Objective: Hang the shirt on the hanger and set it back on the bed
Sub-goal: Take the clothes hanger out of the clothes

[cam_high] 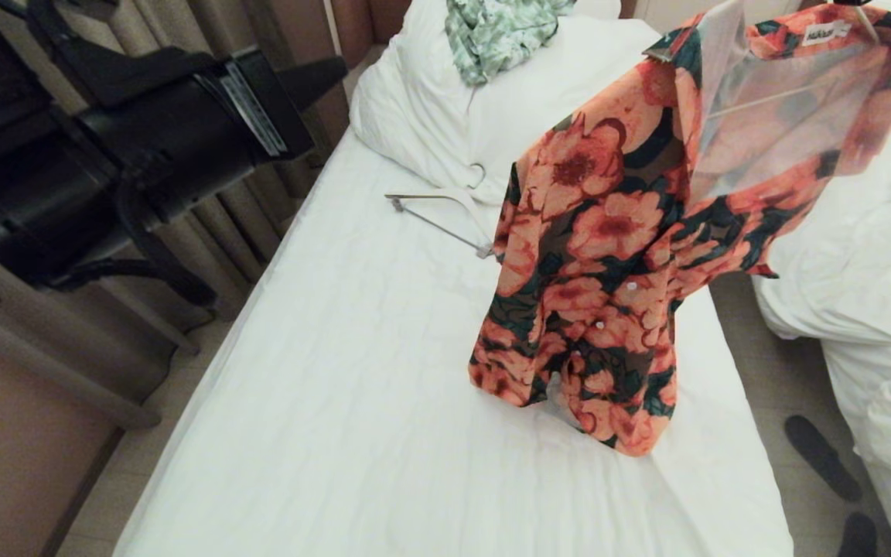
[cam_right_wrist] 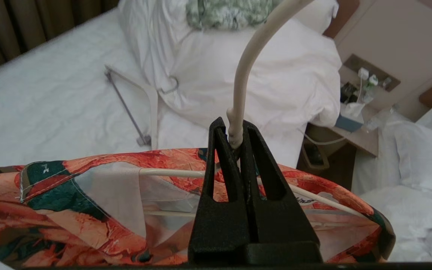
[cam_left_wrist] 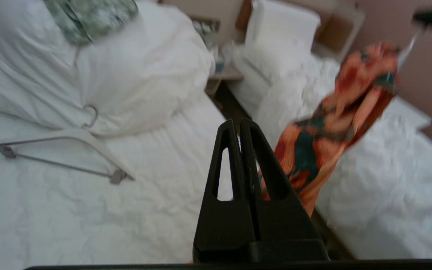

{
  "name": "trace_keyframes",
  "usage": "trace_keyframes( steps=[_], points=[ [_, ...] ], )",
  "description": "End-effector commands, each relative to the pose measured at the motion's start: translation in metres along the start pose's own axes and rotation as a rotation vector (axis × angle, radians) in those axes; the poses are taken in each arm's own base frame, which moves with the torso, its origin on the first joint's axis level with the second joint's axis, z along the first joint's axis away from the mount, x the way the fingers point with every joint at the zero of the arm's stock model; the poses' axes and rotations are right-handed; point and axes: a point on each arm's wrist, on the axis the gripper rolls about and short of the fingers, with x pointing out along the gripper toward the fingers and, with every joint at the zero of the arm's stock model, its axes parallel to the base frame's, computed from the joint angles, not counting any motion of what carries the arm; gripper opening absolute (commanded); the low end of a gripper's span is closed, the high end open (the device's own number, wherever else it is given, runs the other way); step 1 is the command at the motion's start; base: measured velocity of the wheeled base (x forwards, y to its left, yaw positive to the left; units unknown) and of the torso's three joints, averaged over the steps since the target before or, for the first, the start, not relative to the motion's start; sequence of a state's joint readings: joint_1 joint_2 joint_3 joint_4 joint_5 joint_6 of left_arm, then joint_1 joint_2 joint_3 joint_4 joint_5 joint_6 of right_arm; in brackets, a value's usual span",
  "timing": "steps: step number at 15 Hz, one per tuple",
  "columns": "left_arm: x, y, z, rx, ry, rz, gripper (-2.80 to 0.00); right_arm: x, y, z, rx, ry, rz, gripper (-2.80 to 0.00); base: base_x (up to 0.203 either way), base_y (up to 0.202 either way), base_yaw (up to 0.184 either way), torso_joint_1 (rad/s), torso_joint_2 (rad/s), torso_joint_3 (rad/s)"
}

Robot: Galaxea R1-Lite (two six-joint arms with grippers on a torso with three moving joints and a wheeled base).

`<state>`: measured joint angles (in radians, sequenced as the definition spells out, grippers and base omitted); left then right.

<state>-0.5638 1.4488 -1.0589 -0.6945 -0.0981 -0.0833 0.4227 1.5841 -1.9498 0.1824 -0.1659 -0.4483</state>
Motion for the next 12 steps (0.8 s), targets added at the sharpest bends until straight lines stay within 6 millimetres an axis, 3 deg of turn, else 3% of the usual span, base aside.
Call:
trace_keyframes(
  steps=[1,4,7,8,12],
  points=[
    [0.014,0.003,-0.032,0.027,0.094,-0.026,-2.8,0.002,-0.001,-0.003,-0.009,0.015,-0.005,-2.8,0.0,0.0,0.0,0.0,0.0,0.0],
    [0.028,-0.011,-0.054,0.012,0.153,-0.071,-2.8,0.004,0.0,-0.003,-0.009,0.004,0.011,-2.8,0.0,0.0,0.0,0.0,0.0,0.0],
    [0.046,-0.011,-0.081,0.012,0.182,-0.061,-2.8,0.003,0.0,-0.002,-0.007,0.0,0.02,-2.8,0.0,0.0,0.0,0.0,0.0,0.0],
    [0.051,-0.01,-0.086,0.018,0.157,-0.049,0.0,0.003,0.0,-0.002,-0.007,0.001,0.02,-2.8,0.0,0.0,0.0,0.0,0.0,0.0],
    [0.052,-0.008,-0.086,0.076,0.067,-0.026,0.0,0.002,0.003,-0.007,-0.014,0.039,0.049,-2.8,0.0,0.0,0.0,0.0,0.0,0.0]
  ],
)
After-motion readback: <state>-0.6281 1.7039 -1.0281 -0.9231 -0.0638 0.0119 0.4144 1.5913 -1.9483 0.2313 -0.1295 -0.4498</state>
